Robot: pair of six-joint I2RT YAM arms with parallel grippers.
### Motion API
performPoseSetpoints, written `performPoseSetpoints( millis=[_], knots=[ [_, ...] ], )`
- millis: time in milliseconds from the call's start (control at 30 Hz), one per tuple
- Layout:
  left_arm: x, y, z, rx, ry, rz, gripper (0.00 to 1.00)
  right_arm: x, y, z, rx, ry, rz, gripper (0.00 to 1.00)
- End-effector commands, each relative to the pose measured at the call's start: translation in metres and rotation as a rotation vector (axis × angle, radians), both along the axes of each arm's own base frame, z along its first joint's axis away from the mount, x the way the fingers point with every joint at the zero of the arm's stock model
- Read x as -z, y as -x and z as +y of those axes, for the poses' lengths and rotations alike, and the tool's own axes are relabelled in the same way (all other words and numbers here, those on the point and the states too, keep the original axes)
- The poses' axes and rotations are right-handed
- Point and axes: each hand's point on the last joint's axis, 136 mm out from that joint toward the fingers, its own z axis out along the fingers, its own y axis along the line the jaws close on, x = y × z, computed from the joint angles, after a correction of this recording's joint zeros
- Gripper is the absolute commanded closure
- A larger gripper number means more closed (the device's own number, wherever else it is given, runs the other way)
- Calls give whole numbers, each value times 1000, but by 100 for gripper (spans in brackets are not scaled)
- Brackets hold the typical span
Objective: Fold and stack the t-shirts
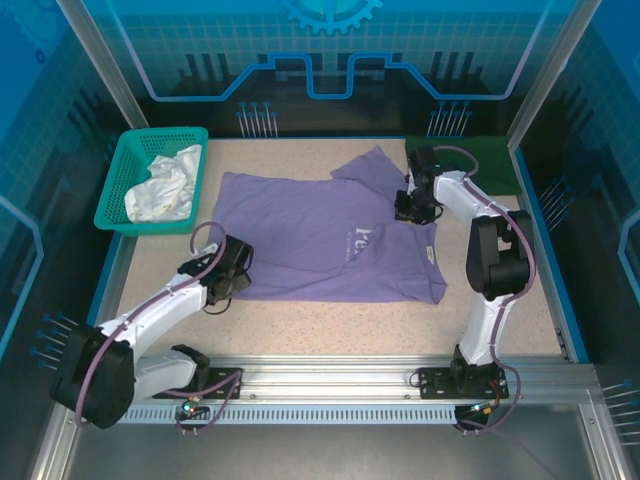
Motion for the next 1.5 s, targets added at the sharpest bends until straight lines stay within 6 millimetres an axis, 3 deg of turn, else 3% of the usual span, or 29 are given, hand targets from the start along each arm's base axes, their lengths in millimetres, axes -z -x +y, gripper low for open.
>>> performPoseSetpoints(
  millis=[0, 133, 200, 300, 433, 533, 667, 833, 1133, 1300, 1467],
  knots=[
    [-19, -14, -22, 90, 39, -47, 32, -13, -11, 21, -57, -70, -55, 82],
    [-37, -38, -74, 267, 161, -109, 29, -22, 4, 11, 27, -93, -51, 80],
    [-49, -54, -111, 378, 259, -134, 28, -22, 26, 8, 84, -147, -40, 67],
    [-62, -78, -166, 527, 376, -136, 28, -16, 59, 19, 94, -238, -40, 57],
    [-67, -110, -227, 678, 510, -119, 31, -3, 88, 28, 94, -281, -11, 54],
    [-70, -130, -271, 765, 624, -94, 32, 8, 101, 21, 132, -263, -10, 52],
    [-60, -143, -319, 862, 675, -31, 34, 22, 117, 14, 183, -259, 11, 51],
    [-34, -145, -347, 938, 598, 44, 36, 32, 126, 9, 221, -269, 1, 50],
    [5, -152, -365, 998, 444, 115, 44, 44, 131, 3, 266, -287, 6, 50],
    [21, -163, -360, 980, 364, 106, 57, 48, 132, 0, 279, -290, 21, 51],
    [17, -172, -355, 966, 292, 22, 82, 54, 133, -1, 291, -290, 37, 51]
  ],
)
